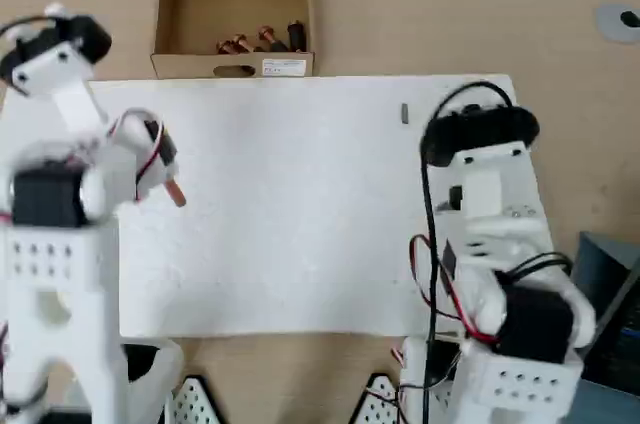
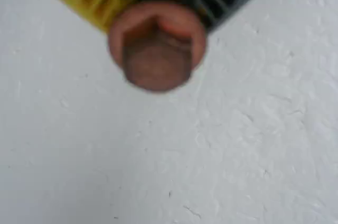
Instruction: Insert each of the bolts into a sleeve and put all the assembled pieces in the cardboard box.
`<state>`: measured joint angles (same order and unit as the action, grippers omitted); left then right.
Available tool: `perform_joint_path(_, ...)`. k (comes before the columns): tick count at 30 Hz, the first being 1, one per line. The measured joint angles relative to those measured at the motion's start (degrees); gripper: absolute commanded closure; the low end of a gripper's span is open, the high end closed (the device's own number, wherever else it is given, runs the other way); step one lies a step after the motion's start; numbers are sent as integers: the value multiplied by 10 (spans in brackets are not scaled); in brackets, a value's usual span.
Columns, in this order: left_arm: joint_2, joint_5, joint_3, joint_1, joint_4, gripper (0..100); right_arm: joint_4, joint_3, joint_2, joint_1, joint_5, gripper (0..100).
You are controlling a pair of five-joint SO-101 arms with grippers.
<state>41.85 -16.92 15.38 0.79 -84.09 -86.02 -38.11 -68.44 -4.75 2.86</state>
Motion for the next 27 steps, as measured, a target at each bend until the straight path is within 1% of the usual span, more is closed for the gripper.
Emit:
perform_joint_path(4,138,0,162,-4,97,998,87,-92,-67,0,-43,989)
perform_joint_path(6,205,0,230,-4,138,998,112,-135,-93,17,-64,989)
perform_joint_path(9,292,0,326,-4,188,998,135,-188,-128,67,-101,989)
perform_joint_path(12,367,-8,398,-7,220,998,166,-234,-159,131,-124,989)
perform_joint_path(16,463,-40,443,-40,249,998,220,-279,-188,218,-129,989)
perform_joint_path(21,557,-59,464,-126,274,998,271,-315,-214,323,-129,989)
perform_joint_path(25,610,-61,468,-156,291,998,301,-336,-226,396,-128,989)
perform_joint_path(27,619,-61,468,-159,291,998,309,-349,-234,422,-113,989)
